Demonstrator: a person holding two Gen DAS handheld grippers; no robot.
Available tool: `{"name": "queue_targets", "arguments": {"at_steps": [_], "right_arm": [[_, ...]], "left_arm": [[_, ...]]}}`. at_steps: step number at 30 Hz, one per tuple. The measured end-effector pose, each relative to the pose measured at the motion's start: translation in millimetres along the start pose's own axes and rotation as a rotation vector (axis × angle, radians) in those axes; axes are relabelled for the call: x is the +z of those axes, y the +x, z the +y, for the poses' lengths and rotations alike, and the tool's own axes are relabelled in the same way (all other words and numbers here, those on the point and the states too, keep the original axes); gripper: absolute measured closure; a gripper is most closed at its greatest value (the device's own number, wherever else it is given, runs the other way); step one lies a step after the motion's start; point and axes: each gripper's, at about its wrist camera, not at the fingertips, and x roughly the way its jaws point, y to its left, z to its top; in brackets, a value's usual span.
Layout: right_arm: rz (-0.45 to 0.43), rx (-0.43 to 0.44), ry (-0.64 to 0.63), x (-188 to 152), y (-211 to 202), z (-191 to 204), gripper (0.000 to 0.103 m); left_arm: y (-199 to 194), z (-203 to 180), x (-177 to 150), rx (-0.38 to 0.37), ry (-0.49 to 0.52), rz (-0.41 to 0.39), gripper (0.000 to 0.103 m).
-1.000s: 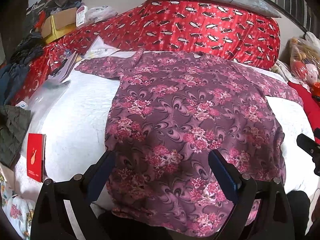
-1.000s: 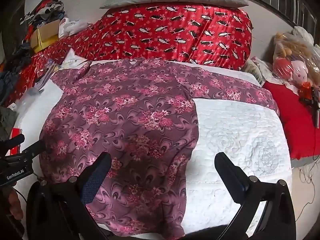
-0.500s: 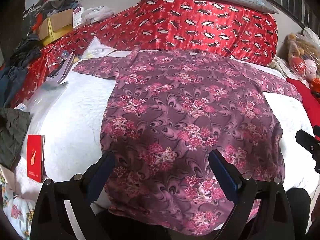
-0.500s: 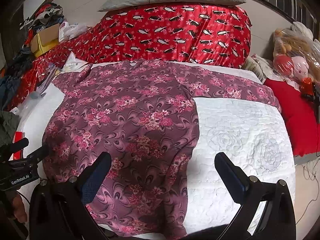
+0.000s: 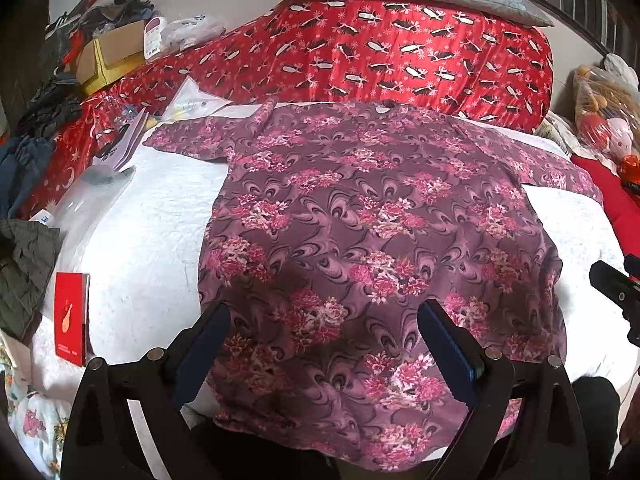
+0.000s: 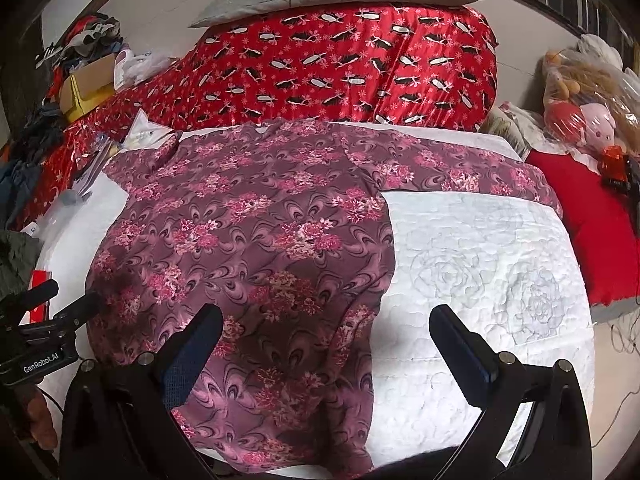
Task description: Fold small clothes
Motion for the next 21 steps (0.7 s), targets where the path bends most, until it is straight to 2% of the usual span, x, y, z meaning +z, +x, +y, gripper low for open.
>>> {"name": "queue_targets", "arguments": {"at_steps": [21], "right_arm": [[0.013, -0.006, -0.003, -1, 4, 0, 0.000]], "left_arm": [[12, 3, 4, 0.002, -0.013, 0.024, 0.008]]}}
